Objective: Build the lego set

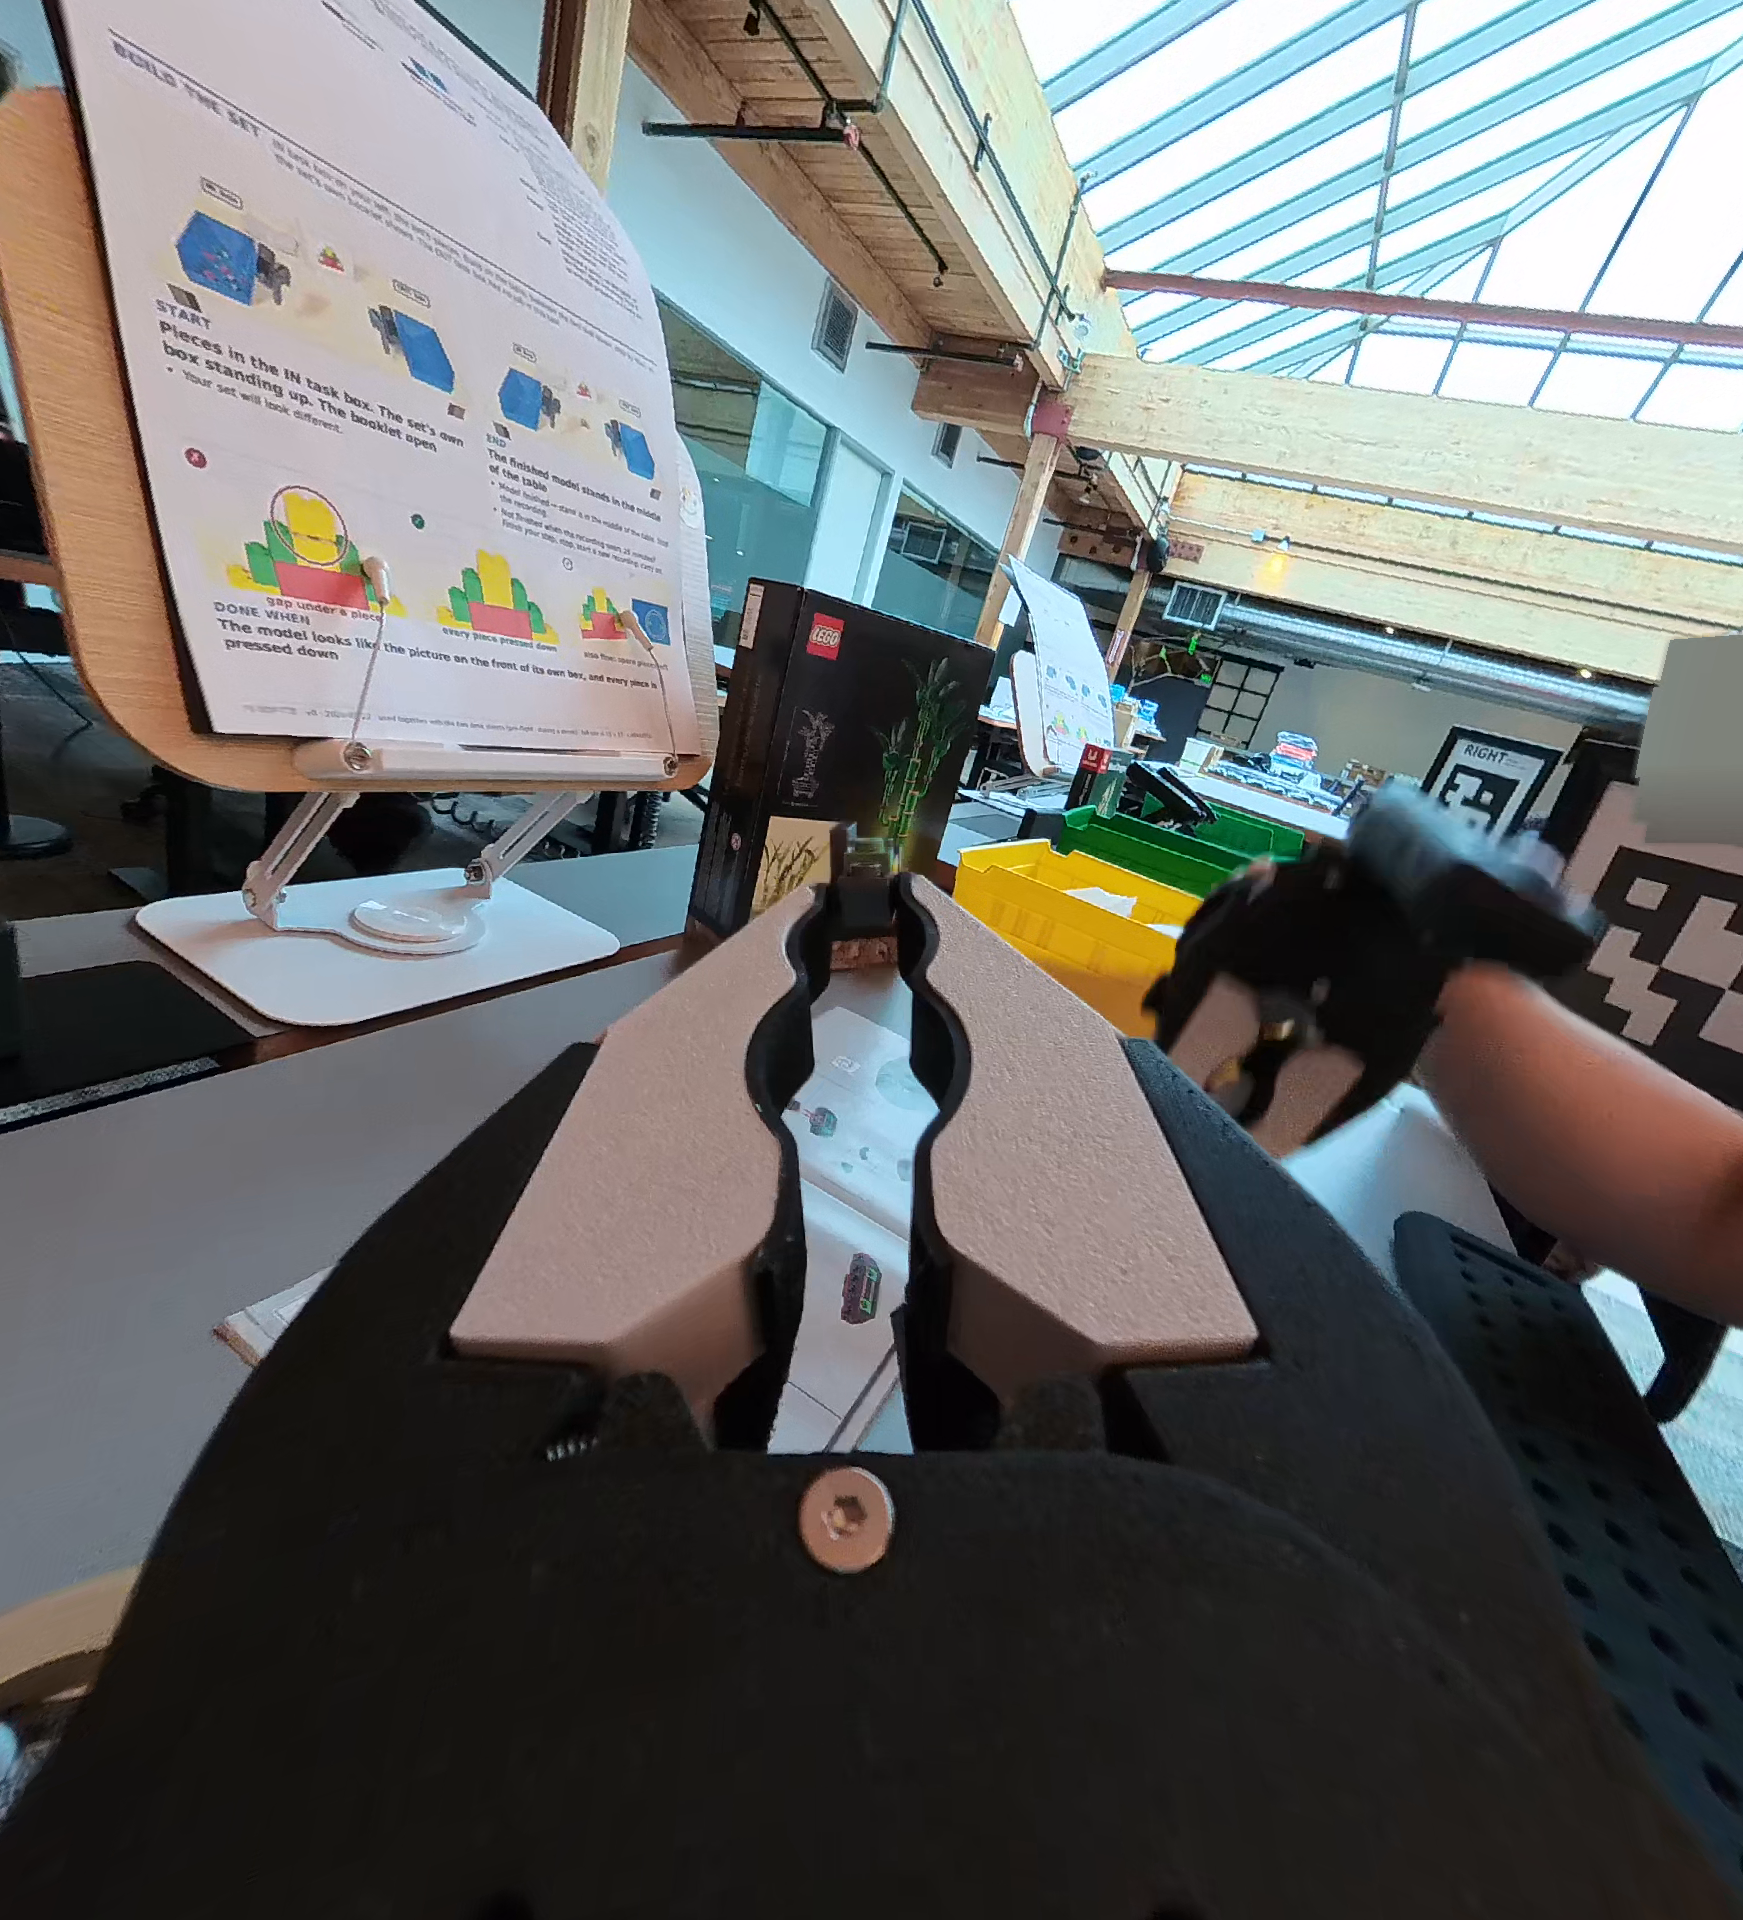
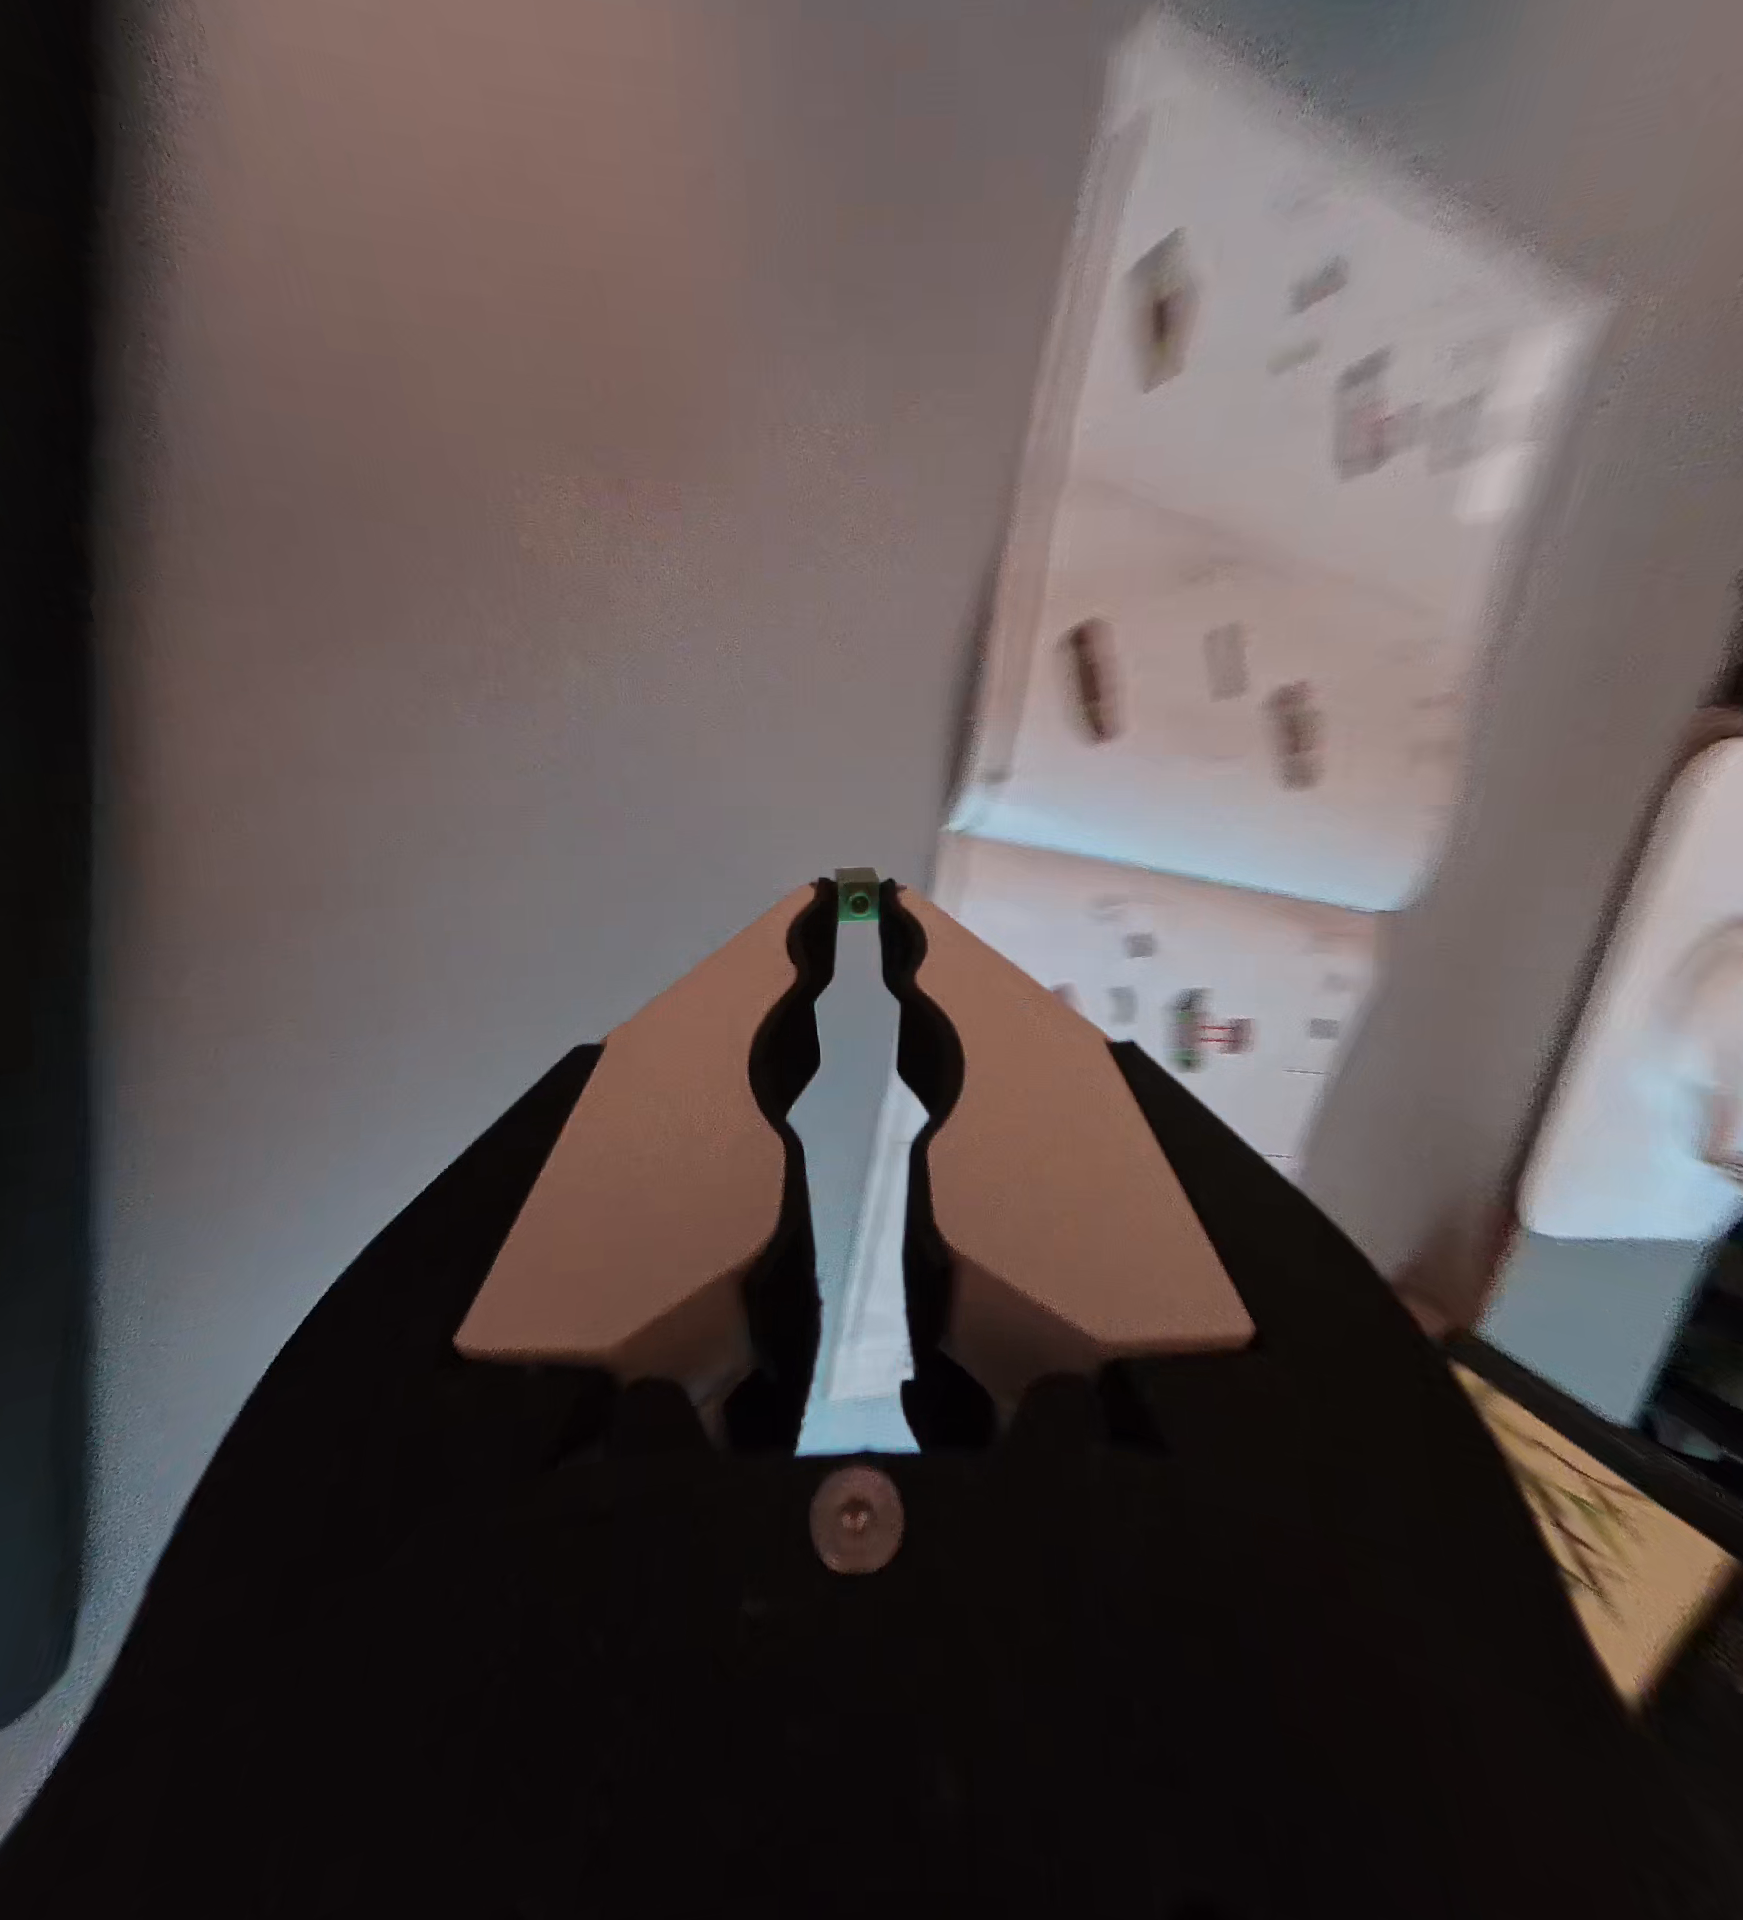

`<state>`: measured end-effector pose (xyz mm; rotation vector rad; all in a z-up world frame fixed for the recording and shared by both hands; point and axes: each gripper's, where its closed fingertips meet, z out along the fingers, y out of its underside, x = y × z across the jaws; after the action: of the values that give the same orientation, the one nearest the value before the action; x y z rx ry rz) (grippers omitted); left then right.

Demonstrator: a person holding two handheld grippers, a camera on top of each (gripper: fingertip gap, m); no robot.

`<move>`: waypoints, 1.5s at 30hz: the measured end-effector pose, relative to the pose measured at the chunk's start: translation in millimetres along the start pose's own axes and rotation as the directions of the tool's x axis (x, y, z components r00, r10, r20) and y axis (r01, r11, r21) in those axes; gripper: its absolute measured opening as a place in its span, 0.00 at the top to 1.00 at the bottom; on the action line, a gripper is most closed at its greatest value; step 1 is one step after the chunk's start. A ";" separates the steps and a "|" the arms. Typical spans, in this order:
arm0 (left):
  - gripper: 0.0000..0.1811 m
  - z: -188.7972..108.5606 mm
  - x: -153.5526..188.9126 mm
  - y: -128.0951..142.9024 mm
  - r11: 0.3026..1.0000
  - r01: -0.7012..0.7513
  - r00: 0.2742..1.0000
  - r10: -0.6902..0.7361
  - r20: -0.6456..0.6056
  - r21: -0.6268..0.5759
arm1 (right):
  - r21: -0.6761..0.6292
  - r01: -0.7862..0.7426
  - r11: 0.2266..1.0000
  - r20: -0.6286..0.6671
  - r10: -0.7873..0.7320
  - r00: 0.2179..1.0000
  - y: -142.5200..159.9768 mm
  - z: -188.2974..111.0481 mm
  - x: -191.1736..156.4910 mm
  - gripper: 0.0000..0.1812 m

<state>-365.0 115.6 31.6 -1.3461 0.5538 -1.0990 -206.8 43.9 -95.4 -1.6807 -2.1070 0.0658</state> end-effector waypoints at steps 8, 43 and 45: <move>0.95 25.3 35.1 43.8 0.985 -0.083 0.984 0.057 -0.167 -0.154 | 0.374 -0.036 0.927 -0.041 0.056 0.998 -84.6 -91.1 63.0 0.96; 0.95 19.7 83.1 5.7 1.000 0.003 0.945 -0.012 -0.328 -0.028 | 0.086 -0.239 0.967 0.285 0.206 0.936 -136.7 -92.2 73.3 0.96; 0.95 19.1 83.6 4.2 0.999 0.042 0.938 -0.050 -0.343 -0.031 | 0.070 -0.262 0.963 0.308 0.229 0.924 -137.6 -92.5 73.3 0.96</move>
<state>-311.4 52.2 53.4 -1.1969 0.7954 -1.3825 -311.0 55.4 52.5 -1.9587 -2.0370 0.5341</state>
